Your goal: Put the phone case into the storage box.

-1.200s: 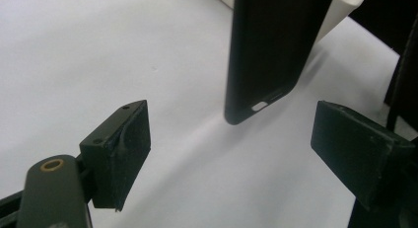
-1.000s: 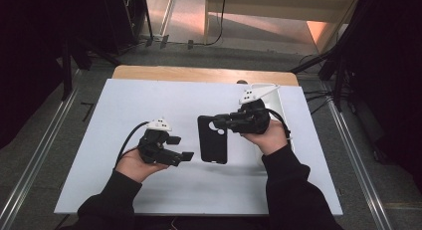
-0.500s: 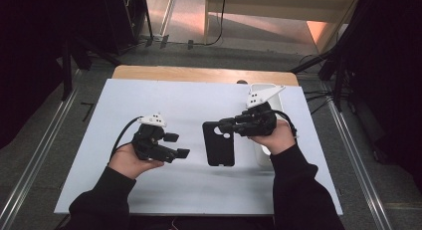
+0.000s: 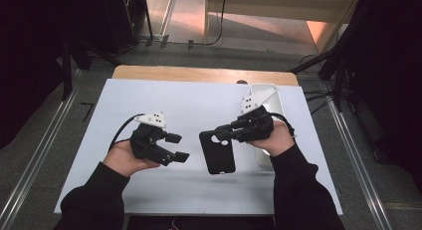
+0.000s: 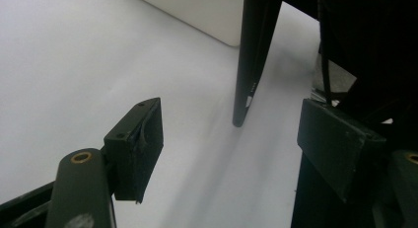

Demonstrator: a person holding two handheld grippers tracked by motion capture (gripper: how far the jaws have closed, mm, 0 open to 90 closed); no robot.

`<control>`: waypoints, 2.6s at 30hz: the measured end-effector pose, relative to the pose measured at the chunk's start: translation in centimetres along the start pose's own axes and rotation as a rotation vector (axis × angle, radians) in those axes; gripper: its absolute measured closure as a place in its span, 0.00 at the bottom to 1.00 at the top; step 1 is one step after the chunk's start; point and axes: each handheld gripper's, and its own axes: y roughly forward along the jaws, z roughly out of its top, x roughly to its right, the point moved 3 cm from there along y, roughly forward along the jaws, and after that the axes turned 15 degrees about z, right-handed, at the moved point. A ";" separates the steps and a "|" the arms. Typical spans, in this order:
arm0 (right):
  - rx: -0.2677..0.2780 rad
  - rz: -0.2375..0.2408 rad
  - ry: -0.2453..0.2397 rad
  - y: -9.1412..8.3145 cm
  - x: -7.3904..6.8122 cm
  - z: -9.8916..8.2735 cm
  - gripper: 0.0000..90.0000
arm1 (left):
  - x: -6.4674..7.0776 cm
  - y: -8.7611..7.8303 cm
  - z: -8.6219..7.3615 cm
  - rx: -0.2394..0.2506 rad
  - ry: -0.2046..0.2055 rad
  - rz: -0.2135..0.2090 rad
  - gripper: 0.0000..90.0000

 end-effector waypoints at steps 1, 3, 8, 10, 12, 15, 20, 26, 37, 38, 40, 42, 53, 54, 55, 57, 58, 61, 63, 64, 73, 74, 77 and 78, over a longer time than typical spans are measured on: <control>-0.007 0.003 -0.007 0.2 -0.1 0.0 0.83 | 0.1 0.0 0.1 0.002 0.001 -0.008 0.28; -0.020 0.012 -0.014 0.5 -0.1 0.1 0.83 | 0.1 -0.1 0.3 0.000 0.012 -0.008 0.28; -0.040 0.023 -0.019 1.2 -0.1 0.2 0.83 | 0.3 -0.1 0.8 -0.013 0.027 -0.017 0.28; -0.049 0.029 -0.024 1.5 -0.1 0.3 0.83 | 0.4 -0.2 1.0 -0.018 0.037 -0.016 0.28; -0.059 0.033 -0.032 1.8 -0.1 0.3 0.83 | 0.5 -0.2 1.2 -0.019 0.049 -0.024 0.28; -0.066 0.035 -0.055 2.2 -0.2 0.4 0.83 | 0.6 -0.1 1.4 -0.022 0.057 -0.030 0.28; -0.077 0.044 -0.045 2.6 -0.2 0.4 0.83 | 0.7 0.1 1.6 -0.032 0.054 -0.052 0.29; -0.078 0.058 -0.050 3.1 -0.3 0.6 0.83 | 0.7 0.2 2.0 -0.039 0.058 -0.063 0.31; -0.076 0.074 -0.044 3.5 -0.3 0.8 0.83 | 0.6 0.6 2.4 -0.064 0.063 -0.067 0.42; -0.077 0.077 -0.045 3.6 -0.3 0.8 0.83 | 0.5 0.6 2.4 -0.062 0.063 -0.066 0.45; -0.079 0.079 -0.047 3.7 -0.3 0.8 0.83 | 0.5 0.6 2.4 -0.060 0.059 -0.071 0.51; -0.080 0.082 -0.048 3.8 -0.3 0.8 0.83 | 0.6 0.8 2.5 -0.065 0.062 -0.071 0.55; -0.083 0.111 -0.047 4.3 -0.4 1.0 0.83 | 1.1 1.4 2.2 -0.112 0.104 -0.110 0.79; -0.085 0.112 -0.046 4.3 -0.3 1.0 0.83 | 1.1 1.4 2.2 -0.112 0.104 -0.110 0.81; -0.087 0.113 -0.041 4.4 -0.4 0.9 0.83 | 1.2 1.4 2.2 -0.111 0.110 -0.116 0.83; -0.088 0.118 -0.042 4.4 -0.3 0.9 0.83 | 1.3 1.4 2.2 -0.131 0.096 -0.120 0.86; -0.091 0.120 -0.038 4.4 -0.3 0.9 0.83 | 1.4 1.4 2.3 -0.136 0.085 -0.115 0.87; -0.075 0.135 -0.021 4.3 0.0 0.8 0.83 | 1.4 1.3 2.6 -0.133 0.074 -0.110 0.88; -0.068 0.137 -0.023 4.2 0.1 0.8 0.83 | 1.5 1.2 2.6 -0.132 0.076 -0.107 0.88; -0.067 0.141 -0.023 4.2 0.1 0.8 0.83 | 1.5 1.2 2.6 -0.135 0.076 -0.113 0.88; -0.046 0.149 0.006 4.1 0.0 0.9 0.75 | 1.5 0.9 2.7 -0.151 0.054 -0.124 0.89; -0.043 0.141 0.000 3.9 0.0 0.9 0.72 | 1.5 0.9 2.7 -0.147 0.048 -0.130 0.89; -0.008 0.127 0.008 3.4 -0.1 1.1 0.63 | 1.5 0.7 2.8 -0.144 0.046 -0.127 0.89; 0.007 0.120 0.015 3.2 -0.1 1.2 0.60 | 1.4 0.6 2.8 -0.142 0.050 -0.122 0.88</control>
